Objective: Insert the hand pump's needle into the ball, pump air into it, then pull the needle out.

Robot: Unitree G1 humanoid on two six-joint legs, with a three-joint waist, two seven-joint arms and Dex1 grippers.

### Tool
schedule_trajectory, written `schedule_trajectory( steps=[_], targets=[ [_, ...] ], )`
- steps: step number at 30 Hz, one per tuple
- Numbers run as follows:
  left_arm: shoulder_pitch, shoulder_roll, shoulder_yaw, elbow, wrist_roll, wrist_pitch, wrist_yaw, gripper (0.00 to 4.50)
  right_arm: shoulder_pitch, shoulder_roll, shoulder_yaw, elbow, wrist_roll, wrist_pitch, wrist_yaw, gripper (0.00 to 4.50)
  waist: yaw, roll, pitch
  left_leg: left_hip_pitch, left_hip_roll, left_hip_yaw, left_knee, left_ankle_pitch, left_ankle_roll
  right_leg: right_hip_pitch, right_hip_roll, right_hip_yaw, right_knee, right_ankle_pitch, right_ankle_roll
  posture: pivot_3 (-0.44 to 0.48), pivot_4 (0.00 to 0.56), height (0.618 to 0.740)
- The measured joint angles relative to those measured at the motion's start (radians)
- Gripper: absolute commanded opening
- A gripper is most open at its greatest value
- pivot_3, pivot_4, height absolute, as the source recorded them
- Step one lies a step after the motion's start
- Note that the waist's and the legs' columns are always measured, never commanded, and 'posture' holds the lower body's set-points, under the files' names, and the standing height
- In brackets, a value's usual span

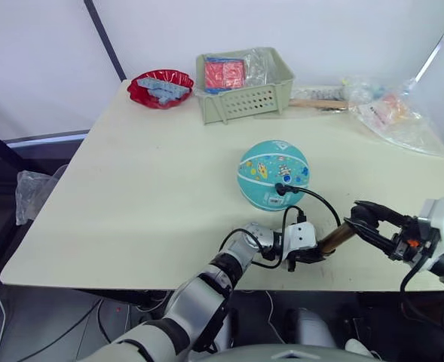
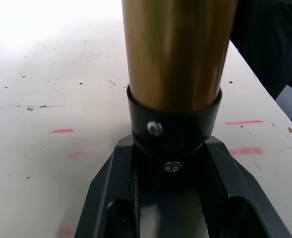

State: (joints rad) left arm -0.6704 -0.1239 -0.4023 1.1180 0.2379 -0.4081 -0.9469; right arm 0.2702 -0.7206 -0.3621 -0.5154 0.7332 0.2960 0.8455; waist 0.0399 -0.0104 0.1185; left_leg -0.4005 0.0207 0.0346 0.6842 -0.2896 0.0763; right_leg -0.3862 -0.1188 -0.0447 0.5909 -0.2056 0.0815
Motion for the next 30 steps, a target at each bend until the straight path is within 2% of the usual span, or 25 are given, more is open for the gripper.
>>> schedule_trajectory(
  steps=[7,15,19,25,30],
  targets=[
    [-0.005,-0.002,0.001,0.0,-0.008,0.0,-0.004,1.03,-0.11,-0.152,-0.187,-0.038,0.21,0.134,0.014,1.65,0.001,0.001,0.009,-0.001,-0.001,0.0,0.0,0.0,0.0,0.0,-0.001,-0.001,0.0,0.0,0.0,0.0,0.15,0.738],
    [-0.008,-0.001,0.001,0.0,-0.008,0.0,-0.005,1.03,-0.228,-0.21,-0.28,-0.043,0.343,0.216,-0.01,1.65,0.0,-0.001,0.011,-0.001,-0.001,0.0,0.001,0.0,0.0,0.0,-0.001,0.0,0.0,0.0,0.0,0.0,0.15,0.738],
    [-0.009,-0.001,0.001,0.0,-0.008,0.0,-0.006,1.03,-0.246,-0.217,-0.284,-0.047,0.358,0.239,-0.025,1.65,0.0,-0.002,0.012,-0.001,-0.001,0.0,0.001,0.0,0.0,0.0,-0.002,0.0,0.0,0.0,0.0,0.0,0.15,0.738],
    [-0.009,0.002,-0.001,0.0,-0.006,0.0,-0.006,1.03,-0.167,-0.174,-0.28,-0.086,0.279,0.197,0.009,1.65,-0.001,-0.003,0.011,0.0,-0.001,0.0,0.001,0.0,0.0,0.001,-0.001,0.0,0.0,0.0,0.001,0.0,0.15,0.738],
    [-0.008,0.005,-0.001,0.001,-0.005,0.0,-0.006,1.03,-0.12,-0.088,-0.163,-0.095,0.177,0.128,0.022,1.65,-0.002,-0.004,0.01,0.001,0.0,-0.001,0.001,0.0,0.0,0.001,0.0,0.0,0.001,0.0,0.001,0.0,0.15,0.738]
  ],
)
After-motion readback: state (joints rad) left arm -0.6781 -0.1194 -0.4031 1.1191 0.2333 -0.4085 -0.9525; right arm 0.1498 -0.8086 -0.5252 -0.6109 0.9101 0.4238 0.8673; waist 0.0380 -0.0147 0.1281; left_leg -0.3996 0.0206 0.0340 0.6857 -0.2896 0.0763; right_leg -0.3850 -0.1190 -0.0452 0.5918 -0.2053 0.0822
